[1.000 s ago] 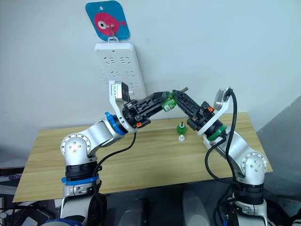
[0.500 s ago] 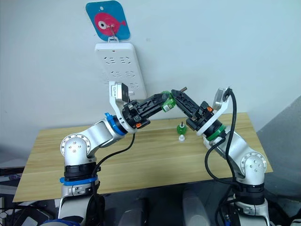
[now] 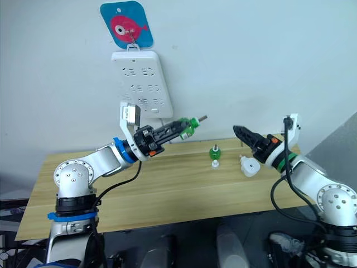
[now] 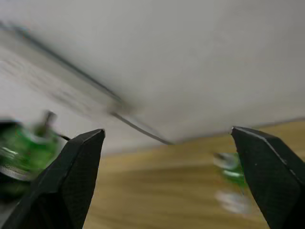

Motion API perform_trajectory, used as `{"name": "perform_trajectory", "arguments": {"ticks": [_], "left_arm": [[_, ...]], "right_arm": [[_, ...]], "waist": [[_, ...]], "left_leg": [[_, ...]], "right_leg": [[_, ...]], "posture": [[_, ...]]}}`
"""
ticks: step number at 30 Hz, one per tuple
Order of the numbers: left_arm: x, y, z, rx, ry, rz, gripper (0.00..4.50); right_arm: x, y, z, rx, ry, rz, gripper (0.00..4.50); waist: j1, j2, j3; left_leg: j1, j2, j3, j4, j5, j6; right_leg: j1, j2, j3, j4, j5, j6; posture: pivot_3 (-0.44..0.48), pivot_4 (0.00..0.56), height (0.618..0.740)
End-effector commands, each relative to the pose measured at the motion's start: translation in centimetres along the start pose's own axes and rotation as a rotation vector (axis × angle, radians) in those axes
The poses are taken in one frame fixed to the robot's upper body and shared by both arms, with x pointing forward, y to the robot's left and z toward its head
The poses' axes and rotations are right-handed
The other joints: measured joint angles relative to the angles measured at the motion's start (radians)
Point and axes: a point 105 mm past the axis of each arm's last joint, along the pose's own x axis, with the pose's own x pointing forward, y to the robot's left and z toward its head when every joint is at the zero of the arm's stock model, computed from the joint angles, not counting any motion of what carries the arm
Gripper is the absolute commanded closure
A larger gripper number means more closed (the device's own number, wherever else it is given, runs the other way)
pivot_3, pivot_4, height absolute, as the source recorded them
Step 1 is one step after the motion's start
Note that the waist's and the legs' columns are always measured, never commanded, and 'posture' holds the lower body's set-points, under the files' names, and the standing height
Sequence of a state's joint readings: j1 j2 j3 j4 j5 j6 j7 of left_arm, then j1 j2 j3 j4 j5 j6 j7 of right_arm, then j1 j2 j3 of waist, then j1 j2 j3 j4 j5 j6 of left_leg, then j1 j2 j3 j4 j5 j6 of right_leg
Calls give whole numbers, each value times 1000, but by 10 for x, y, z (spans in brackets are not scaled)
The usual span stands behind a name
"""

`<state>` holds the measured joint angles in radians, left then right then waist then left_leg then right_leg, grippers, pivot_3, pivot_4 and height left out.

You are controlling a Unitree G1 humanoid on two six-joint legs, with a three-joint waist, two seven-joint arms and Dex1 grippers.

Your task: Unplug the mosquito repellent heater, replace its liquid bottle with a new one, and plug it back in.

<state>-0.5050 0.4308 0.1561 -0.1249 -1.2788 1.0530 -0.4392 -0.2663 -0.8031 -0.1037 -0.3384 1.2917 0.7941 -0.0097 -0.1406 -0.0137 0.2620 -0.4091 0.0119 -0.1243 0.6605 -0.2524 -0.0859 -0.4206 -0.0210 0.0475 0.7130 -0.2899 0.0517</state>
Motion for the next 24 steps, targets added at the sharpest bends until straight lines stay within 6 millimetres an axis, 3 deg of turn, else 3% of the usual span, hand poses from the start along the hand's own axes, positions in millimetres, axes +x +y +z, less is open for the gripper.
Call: {"name": "perform_trajectory", "arguments": {"ticks": [1, 6, 10, 19, 24], "left_arm": [[-5, -2, -10, 133, 58, 7, 2226], [-7, -2, -27, 200, 107, -5, 2226], [-7, -2, -37, 224, 125, -3, 2226], [-6, -3, -47, 251, 127, -6, 2226], [-9, -3, -48, 261, 124, 5, 2226]], "right_arm": [[2, -29, -15, -430, 202, -152, 0], [2, -49, -33, -563, 455, -151, 0], [11, -63, -36, -668, 586, -163, 0], [44, -79, -47, -512, 745, -206, 0], [51, -82, -52, -475, 781, -211, 0]], "waist": [[1, 0, 0], [5, -1, 1], [6, -1, 1], [14, -2, 3], [28, -2, 3]], "left_leg": [[0, 0, 0, -1, 0, 0], [0, 1, 0, 0, 0, 0], [0, 0, 1, 0, 0, 0], [0, 1, 0, -1, -1, 1], [0, 1, 0, 0, -1, 1]], "right_leg": [[0, 0, 0, 0, 0, 0], [0, 0, 0, -1, 0, 0], [0, -1, 1, -2, 0, 0], [0, -1, 0, -2, 0, 0], [0, -1, 0, -2, 0, 0]], "posture": [[-196, 230, 725], [-188, 248, 725], [-185, 255, 725], [-133, 257, 725], [-112, 252, 725]]}}
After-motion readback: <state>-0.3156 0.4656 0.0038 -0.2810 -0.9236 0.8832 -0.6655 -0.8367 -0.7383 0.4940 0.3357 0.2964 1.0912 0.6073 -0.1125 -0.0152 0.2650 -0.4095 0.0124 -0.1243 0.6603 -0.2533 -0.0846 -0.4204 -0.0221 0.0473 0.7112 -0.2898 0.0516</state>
